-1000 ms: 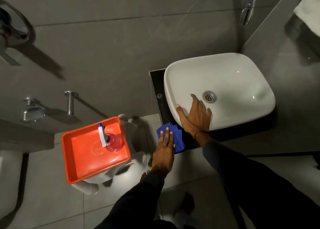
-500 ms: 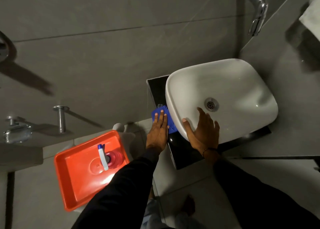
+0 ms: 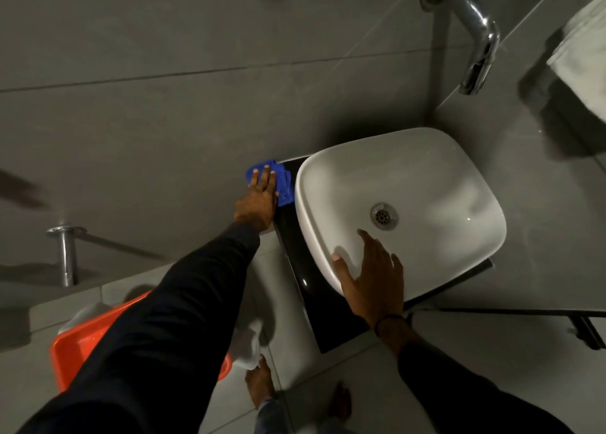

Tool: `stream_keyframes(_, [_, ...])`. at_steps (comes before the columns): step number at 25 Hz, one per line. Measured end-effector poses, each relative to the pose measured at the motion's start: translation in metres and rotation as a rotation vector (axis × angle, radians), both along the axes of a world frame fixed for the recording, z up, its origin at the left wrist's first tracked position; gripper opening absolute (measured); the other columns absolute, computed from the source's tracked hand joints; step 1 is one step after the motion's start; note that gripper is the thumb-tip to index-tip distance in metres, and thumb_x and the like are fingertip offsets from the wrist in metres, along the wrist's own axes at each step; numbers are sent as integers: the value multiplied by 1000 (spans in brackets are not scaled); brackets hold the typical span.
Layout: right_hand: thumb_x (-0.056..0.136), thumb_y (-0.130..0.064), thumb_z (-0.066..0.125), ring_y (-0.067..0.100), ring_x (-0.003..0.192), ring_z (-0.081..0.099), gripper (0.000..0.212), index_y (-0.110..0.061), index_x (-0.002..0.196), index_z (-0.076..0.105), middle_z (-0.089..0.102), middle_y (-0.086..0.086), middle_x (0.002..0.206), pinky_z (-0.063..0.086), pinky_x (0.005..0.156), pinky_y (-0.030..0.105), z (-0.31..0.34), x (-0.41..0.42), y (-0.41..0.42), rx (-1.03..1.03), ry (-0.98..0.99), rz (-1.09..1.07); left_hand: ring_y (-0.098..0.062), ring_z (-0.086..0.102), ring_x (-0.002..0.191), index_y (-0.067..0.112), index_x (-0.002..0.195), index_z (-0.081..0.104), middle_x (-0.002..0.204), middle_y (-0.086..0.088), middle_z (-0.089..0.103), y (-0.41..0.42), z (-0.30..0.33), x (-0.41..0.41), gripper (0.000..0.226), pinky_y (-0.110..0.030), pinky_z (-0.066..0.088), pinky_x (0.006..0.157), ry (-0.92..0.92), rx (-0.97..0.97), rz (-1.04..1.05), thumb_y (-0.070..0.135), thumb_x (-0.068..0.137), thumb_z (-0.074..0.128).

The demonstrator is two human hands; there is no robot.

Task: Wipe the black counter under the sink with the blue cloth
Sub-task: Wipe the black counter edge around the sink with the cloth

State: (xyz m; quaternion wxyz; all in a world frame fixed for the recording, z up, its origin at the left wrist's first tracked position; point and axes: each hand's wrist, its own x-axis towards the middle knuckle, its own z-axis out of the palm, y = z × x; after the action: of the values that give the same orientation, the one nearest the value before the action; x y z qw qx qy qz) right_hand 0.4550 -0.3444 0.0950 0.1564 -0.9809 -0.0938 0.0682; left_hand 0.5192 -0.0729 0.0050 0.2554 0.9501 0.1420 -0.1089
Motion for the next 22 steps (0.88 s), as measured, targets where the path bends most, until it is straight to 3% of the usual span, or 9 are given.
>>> stream_keyframes(8, [85, -78, 34, 21, 147, 39, 84, -29, 153, 30, 46, -2, 156, 26, 123, 52, 4, -1, 2, 22, 22, -7, -31, -9, 159, 11, 162, 5, 172, -7, -7, -37, -1, -44, 59, -43, 21, 128, -25, -39, 5, 27, 109, 26])
stream_keyframes(12, [85, -77, 36, 21, 146, 41, 83, -29, 152, 32, 48, -2, 155, 28, 122, 52, 2, -1, 1, 25, 13, -2, -30, -7, 159, 12, 162, 5, 172, -6, -6, -20, -1, -21, 59, -44, 25, 126, -6, 28, -18, 29, 109, 23])
stream_keyframes(16, [86, -74, 39, 21, 145, 42, 81, -27, 152, 33, 49, -1, 154, 30, 121, 53, -1, -1, 0, 17, 1, -5, -33, -2, 159, 9, 162, 10, 172, -9, 0, 0, -7, 3, 58, -46, 20, 127, -32, 61, -23, 27, 109, 25])
stream_keyframes(22, [85, -76, 37, 22, 144, 44, 81, -28, 151, 34, 50, 0, 153, 30, 121, 53, -1, -1, 1, 30, -15, -10, -30, -9, 159, 13, 162, 6, 172, -5, -6, -21, -11, -27, 58, -43, 23, 127, -57, -27, 37, 29, 109, 25])
